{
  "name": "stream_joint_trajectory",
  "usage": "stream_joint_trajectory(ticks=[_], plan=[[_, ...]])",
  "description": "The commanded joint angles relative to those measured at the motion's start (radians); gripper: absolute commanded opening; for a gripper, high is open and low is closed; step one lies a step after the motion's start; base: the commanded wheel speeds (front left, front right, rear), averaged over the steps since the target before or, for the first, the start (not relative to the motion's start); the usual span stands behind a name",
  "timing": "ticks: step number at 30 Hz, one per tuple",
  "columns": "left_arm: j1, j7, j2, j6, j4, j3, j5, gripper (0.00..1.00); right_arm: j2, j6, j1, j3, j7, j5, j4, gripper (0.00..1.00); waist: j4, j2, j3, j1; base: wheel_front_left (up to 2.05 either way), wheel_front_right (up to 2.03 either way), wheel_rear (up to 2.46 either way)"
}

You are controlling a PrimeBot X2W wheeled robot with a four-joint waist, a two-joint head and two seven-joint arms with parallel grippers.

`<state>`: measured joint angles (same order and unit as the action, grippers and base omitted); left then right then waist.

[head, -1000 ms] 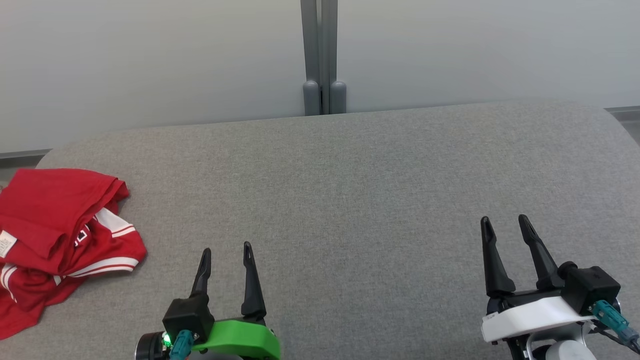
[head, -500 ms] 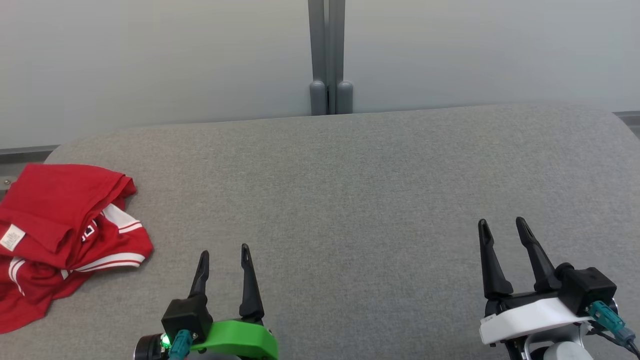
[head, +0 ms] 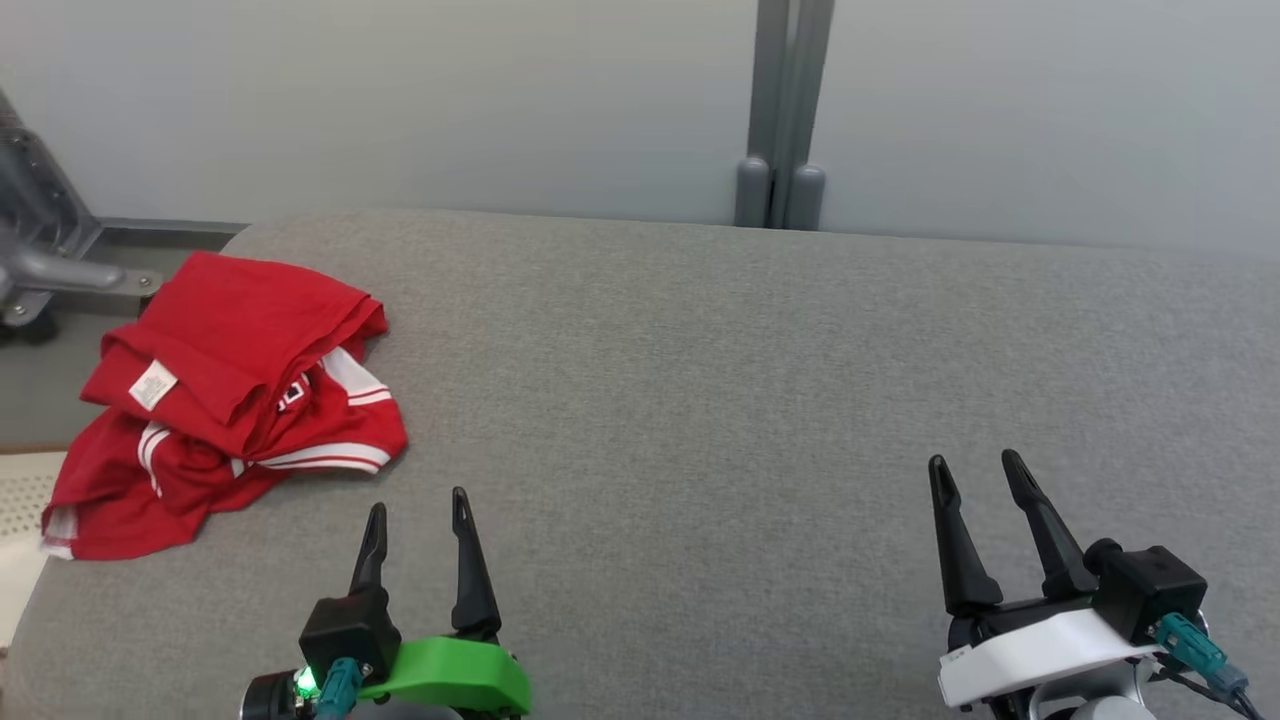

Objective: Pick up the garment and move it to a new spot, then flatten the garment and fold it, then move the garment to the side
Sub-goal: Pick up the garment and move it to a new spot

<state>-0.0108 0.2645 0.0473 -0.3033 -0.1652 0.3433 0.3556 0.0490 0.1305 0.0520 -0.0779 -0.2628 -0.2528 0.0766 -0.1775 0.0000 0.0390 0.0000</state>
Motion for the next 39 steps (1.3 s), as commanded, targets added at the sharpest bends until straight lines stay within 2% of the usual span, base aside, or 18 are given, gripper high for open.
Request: stream_joint_trajectory(ticks=[1, 12, 19, 23, 31, 39], plan=[[0.008, 0.001, 0.006, 0.004, 0.000, -0.008, -0.015, 1.00, 0.003, 0.000, 0.006, -0.007, -0.004, -0.007, -0.003, 1.00, -0.080, 0.0000, -0.005, 0.0000, 0.00, 0.00, 0.00], [0.019, 0.001, 0.006, 0.018, 0.012, -0.050, -0.046, 1.00, 0.003, 0.000, 0.002, -0.051, -0.004, -0.022, -0.005, 1.00, -0.228, 0.0000, -0.007, 0.0000, 0.00, 0.00, 0.00], [0.021, 0.001, 0.006, 0.025, 0.025, -0.065, -0.062, 1.00, 0.003, 0.000, 0.003, -0.071, -0.004, -0.030, 0.000, 1.00, -0.283, 0.0000, -0.003, 0.0000, 0.00, 0.00, 0.00], [0.017, 0.001, 0.005, 0.026, 0.038, -0.067, -0.125, 1.00, 0.003, 0.000, 0.001, -0.076, -0.004, -0.032, 0.005, 1.00, -0.297, 0.0000, -0.003, 0.0000, 0.00, 0.00, 0.00], [0.030, 0.001, 0.005, 0.020, 0.047, -0.084, -0.099, 1.00, 0.003, 0.000, -0.004, -0.085, -0.004, -0.036, 0.014, 1.00, -0.292, 0.0000, -0.009, 0.0000, 0.00, 0.00, 0.00], [-0.001, 0.001, 0.005, 0.011, 0.052, -0.114, -0.108, 1.00, 0.004, 0.000, -0.015, -0.070, -0.004, -0.007, -0.004, 1.00, -0.256, 0.0000, -0.050, 0.0000, 0.00, 0.00, 0.00]])
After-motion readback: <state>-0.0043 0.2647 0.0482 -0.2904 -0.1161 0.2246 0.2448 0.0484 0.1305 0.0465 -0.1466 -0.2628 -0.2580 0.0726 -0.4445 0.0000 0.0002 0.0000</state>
